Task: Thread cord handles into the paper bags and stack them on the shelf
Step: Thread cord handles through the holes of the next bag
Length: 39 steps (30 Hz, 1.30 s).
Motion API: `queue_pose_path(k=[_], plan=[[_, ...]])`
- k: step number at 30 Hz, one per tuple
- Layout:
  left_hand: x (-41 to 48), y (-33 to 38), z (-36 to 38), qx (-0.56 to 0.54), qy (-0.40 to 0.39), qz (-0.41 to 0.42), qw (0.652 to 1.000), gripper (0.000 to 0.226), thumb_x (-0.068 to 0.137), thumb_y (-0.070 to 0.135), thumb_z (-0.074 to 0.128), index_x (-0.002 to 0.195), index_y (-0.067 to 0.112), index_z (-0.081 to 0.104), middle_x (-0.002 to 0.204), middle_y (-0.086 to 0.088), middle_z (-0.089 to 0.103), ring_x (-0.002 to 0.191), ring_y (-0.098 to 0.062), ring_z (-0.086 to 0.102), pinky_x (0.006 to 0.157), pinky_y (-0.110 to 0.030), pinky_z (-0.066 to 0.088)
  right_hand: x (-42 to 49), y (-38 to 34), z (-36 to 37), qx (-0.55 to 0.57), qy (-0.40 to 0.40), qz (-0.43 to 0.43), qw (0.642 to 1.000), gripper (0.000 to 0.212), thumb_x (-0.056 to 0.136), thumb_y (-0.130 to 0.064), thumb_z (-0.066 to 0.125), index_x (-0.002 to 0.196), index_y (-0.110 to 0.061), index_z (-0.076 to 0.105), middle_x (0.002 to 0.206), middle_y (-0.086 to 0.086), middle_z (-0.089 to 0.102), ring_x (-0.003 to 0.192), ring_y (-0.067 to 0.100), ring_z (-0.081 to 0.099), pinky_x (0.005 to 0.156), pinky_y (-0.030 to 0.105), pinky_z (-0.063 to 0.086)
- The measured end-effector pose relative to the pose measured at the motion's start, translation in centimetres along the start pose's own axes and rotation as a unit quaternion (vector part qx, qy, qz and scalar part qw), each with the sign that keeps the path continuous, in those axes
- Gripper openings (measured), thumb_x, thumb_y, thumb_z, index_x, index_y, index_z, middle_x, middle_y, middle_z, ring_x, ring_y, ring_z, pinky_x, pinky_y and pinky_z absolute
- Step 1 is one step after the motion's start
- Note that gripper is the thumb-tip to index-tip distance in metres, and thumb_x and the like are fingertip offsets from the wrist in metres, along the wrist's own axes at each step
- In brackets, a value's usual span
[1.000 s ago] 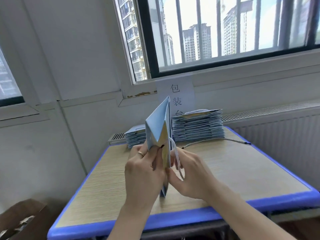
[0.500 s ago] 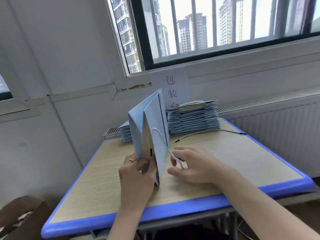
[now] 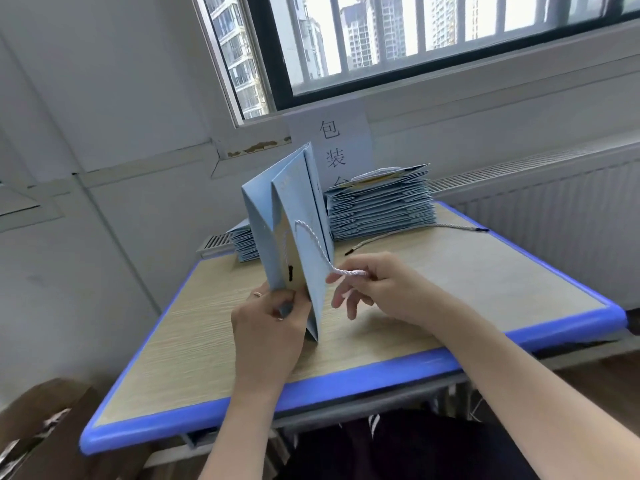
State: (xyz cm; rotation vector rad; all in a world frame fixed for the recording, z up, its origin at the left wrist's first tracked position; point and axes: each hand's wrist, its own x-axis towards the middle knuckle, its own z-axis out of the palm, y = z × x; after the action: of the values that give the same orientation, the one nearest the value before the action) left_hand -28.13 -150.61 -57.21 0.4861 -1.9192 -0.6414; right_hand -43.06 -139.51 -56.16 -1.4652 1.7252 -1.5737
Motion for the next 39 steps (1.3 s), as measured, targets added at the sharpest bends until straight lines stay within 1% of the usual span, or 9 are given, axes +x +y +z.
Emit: queue_pose_path(k=[3,8,15,18,20,24,28,32,39], plan=[[0.0,0.2,-0.1,-0.024,-0.003,-0.024,0.999,0.035,0.072,0.044,0.058,0.059,0.012,0.063,0.057,-0.003,0.056,0.056,-0.027,0.051,0.06,-0.044,0.042,0.0,-0.1,-0.1,0.034,-0.024,-0.003,0.999,0.04,0.099,0.014,0.039,0.095,-0.013,0.069,0.075,0.0,0.072,0.059,0.013,0.062,0.054,0.02,0.041],[-0.1,0.6,-0.1,-0.046,-0.012,-0.032,0.998,0.023,0.078,0.033,0.064,0.063,0.015,0.063,0.061,-0.002,0.054,0.058,-0.024,0.047,0.06,-0.044,0.041,-0.3,-0.3,-0.5,0.114,-0.037,0.026,0.992,0.023,0.1,0.003,0.051,0.097,-0.009,0.07,0.083,0.005,0.07,0.07,0.015,0.065,0.062,0.02,0.048],[-0.1,0.4,0.1,-0.059,-0.007,-0.042,0.997,0.03,0.077,0.033,0.064,0.058,0.01,0.061,0.056,-0.004,0.053,0.056,-0.021,0.045,0.06,-0.044,0.038,-0.4,-0.7,-0.6,0.058,-0.017,0.035,0.998,0.02,0.085,0.002,0.072,0.092,-0.016,0.075,0.072,-0.004,0.068,0.07,0.01,0.062,0.07,0.021,0.049],[-0.2,0.7,0.0,-0.056,-0.006,-0.04,0.998,0.02,0.075,0.038,0.063,0.067,0.02,0.067,0.061,-0.001,0.057,0.06,-0.02,0.05,0.062,-0.041,0.04,-0.4,-0.9,-0.3,0.038,-0.003,0.02,0.999,0.018,0.084,-0.002,0.075,0.086,-0.02,0.075,0.073,-0.007,0.068,0.07,0.008,0.06,0.07,0.02,0.048],[-0.2,0.8,-0.1,-0.057,-0.018,-0.04,0.997,0.008,0.076,0.038,0.065,0.073,0.038,0.072,0.07,0.008,0.064,0.064,-0.017,0.059,0.063,-0.039,0.047,-0.4,-1.0,0.0,0.025,0.007,0.006,1.0,0.02,0.084,-0.003,0.076,0.084,-0.023,0.074,0.074,-0.01,0.069,0.071,0.004,0.061,0.07,0.017,0.047],[0.0,0.8,-0.1,-0.065,-0.048,-0.035,0.996,0.056,0.083,0.009,0.074,0.073,0.064,0.067,0.086,0.023,0.068,0.074,-0.018,0.067,0.069,-0.041,0.054,-0.4,-0.9,0.2,0.006,0.027,-0.015,1.0,0.02,0.084,-0.006,0.077,0.082,-0.026,0.073,0.074,-0.012,0.069,0.071,0.001,0.062,0.07,0.016,0.047],[-0.1,1.0,-0.1,-0.073,-0.058,-0.019,0.995,0.054,0.083,0.004,0.073,0.08,0.059,0.071,0.089,0.032,0.068,0.083,-0.012,0.068,0.071,-0.039,0.056,-0.2,-0.6,0.4,-0.027,0.031,-0.023,0.999,0.018,0.086,-0.004,0.072,0.082,-0.021,0.072,0.071,-0.012,0.066,0.067,0.004,0.058,0.068,0.019,0.046],[-0.1,1.0,-0.2,-0.076,-0.06,-0.006,0.995,0.056,0.082,0.004,0.074,0.079,0.06,0.07,0.09,0.035,0.067,0.087,-0.005,0.067,0.071,-0.018,0.052,-0.2,-0.5,0.4,-0.019,0.047,-0.031,0.998,0.011,0.086,-0.007,0.074,0.083,-0.018,0.072,0.074,-0.006,0.066,0.068,0.005,0.058,0.067,0.018,0.046],[-0.1,0.7,0.1,-0.07,-0.053,0.027,0.996,0.035,0.079,0.012,0.075,0.085,0.047,0.071,0.091,0.028,0.069,0.083,-0.006,0.066,0.066,-0.015,0.047,0.0,-0.3,0.5,-0.015,0.049,-0.047,0.998,0.015,0.085,-0.009,0.076,0.08,-0.022,0.071,0.073,-0.005,0.066,0.069,0.006,0.059,0.068,0.018,0.046]])
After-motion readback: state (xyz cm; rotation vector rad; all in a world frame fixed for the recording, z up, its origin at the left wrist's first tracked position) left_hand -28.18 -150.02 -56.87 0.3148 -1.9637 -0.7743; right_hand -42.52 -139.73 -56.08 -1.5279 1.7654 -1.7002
